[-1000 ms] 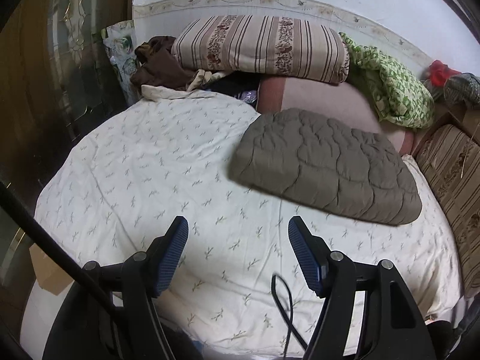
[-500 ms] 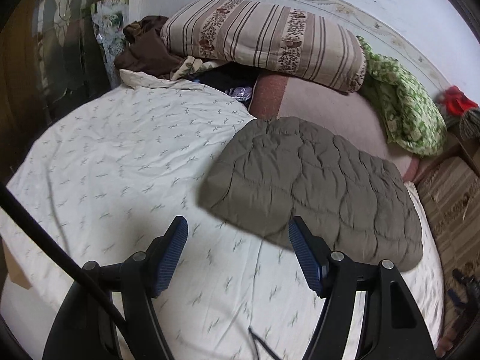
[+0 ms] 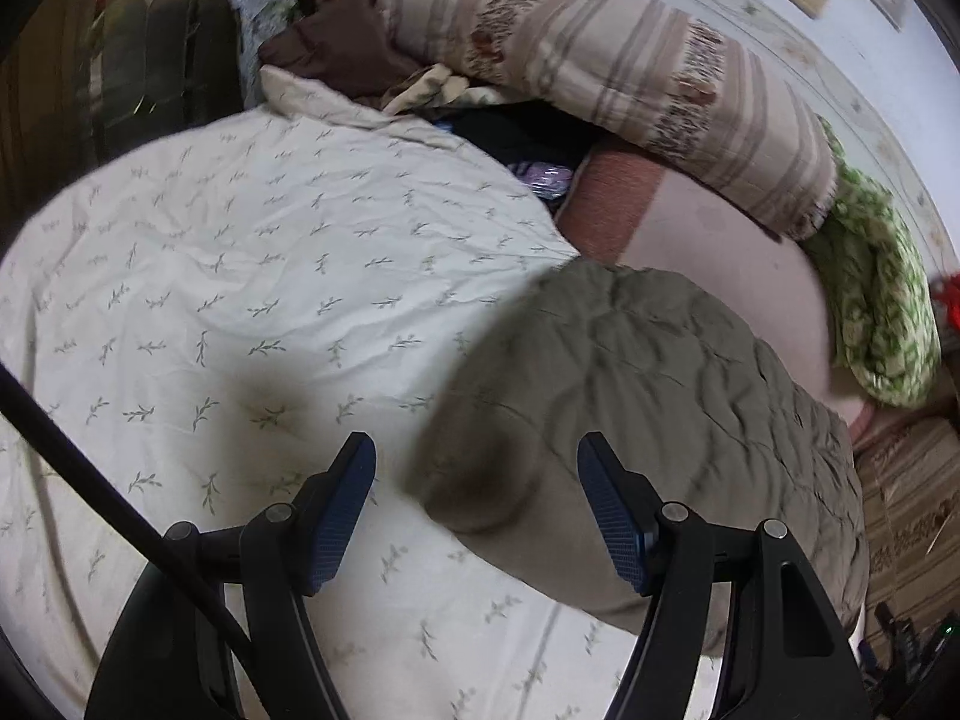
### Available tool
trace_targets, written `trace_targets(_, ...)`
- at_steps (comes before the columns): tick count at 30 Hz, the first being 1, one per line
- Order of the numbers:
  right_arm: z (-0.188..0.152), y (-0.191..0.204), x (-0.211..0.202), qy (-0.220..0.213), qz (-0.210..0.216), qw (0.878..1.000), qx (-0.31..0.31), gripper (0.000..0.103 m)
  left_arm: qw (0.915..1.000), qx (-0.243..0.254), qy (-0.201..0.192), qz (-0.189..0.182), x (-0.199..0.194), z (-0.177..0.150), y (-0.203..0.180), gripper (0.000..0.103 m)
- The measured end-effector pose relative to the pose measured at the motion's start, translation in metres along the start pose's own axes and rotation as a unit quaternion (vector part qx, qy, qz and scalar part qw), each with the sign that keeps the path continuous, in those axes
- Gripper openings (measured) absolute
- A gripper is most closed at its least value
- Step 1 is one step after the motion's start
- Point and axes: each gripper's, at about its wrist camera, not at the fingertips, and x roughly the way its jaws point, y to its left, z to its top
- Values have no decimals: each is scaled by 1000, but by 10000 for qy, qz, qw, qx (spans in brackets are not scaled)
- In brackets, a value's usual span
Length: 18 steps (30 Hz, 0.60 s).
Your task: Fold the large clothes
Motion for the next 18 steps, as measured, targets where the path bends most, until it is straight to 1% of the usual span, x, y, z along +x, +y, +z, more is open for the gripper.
trace_targets(1, 2, -1, 6, 58, 6, 10000, 9, 93, 9999, -75, 58, -41, 5, 3, 6, 69)
trace_targets(2, 4, 0, 13, 142, 23, 9999, 10, 93, 9995, -191, 180, -187, 11, 6, 12, 70)
trace_targets(3, 6, 1, 18, 192, 49, 9998, -8, 94, 9985, -295, 303, -357, 17, 9, 16, 70)
trace_targets(5, 7, 3, 25, 288, 111, 9995, -113, 95, 9930, -529, 570, -893, 31, 16, 23, 71)
trace_targets(6, 6, 5, 30, 359, 137, 9991, -192, 95, 9905, -553, 640, -1083, 36, 19, 23, 72)
trace_targets(7, 5, 6, 35, 430, 162, 9986, -262, 95, 9899, -526, 647, -1150, 39, 20, 21, 72)
trace_targets(9, 4, 8, 43, 527, 239, 9978, -333, 99, 9909, -254, 578, -1192, 46, 20, 12, 74)
trace_targets(11, 3, 9, 52, 634, 279, 9968, -399, 99, 9906, 103, 602, -1220, 54, 19, 0, 75)
trace_targets(12, 4, 10, 56, 667, 291, 9964, -435, 101, 9891, 327, 672, -1269, 60, 16, -8, 75)
trace_targets(15, 5, 14, 70, 830, 432, 9941, -550, 103, 9833, 719, 963, -1369, 79, 10, -21, 76)
trace_targets(17, 6, 16, 78, 924, 509, 9928, -568, 103, 9804, 869, 1117, -1369, 95, 6, -27, 87)
trace_targets(18, 6, 16, 83, 982, 563, 9920, -562, 103, 9788, 880, 1207, -1401, 103, 5, -28, 89)
